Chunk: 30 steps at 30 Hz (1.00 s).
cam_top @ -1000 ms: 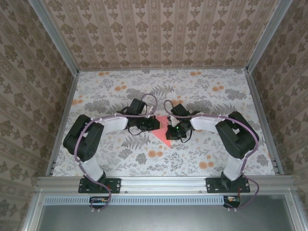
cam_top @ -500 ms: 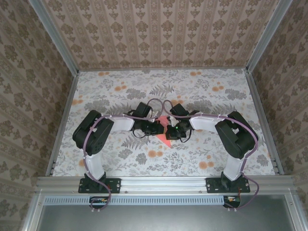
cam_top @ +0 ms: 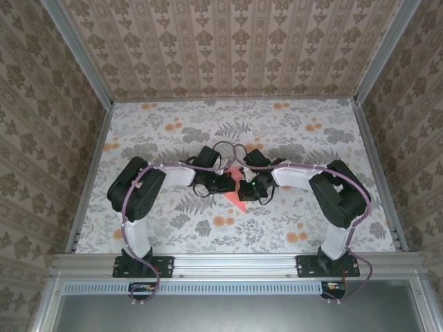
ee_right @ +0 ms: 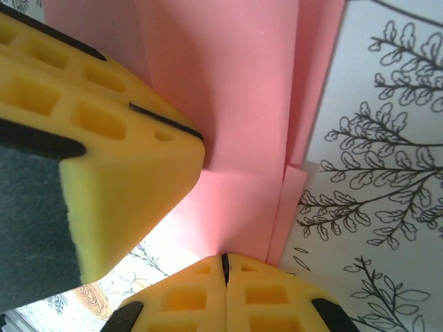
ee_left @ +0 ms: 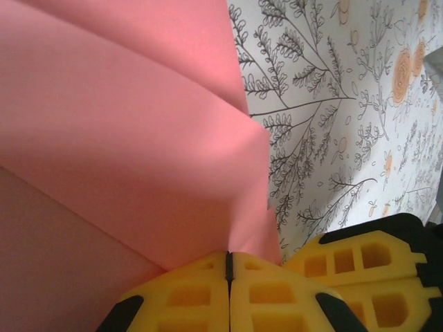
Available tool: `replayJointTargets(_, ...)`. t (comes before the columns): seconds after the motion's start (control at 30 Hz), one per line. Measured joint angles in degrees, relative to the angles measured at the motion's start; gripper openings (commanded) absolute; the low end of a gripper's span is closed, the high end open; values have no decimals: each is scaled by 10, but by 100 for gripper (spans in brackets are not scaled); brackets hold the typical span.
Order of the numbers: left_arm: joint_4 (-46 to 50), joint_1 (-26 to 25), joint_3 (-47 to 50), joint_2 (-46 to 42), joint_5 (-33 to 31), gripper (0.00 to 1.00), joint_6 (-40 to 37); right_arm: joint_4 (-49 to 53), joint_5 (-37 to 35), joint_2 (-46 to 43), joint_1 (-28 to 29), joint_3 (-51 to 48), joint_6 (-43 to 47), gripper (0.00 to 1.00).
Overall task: Fold a paper plane with a square sheet of paper (fold left side to right side)
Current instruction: Fourth fold the wing at the center of the table.
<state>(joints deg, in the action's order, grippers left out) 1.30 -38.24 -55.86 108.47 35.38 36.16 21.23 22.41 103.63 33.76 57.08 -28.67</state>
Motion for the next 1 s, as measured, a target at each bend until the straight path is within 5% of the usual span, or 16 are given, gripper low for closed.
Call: replayJointTargets(1.0, 73, 54, -71, 33, -12, 5, -35, 3, -10, 0, 3, 2, 4, 0)
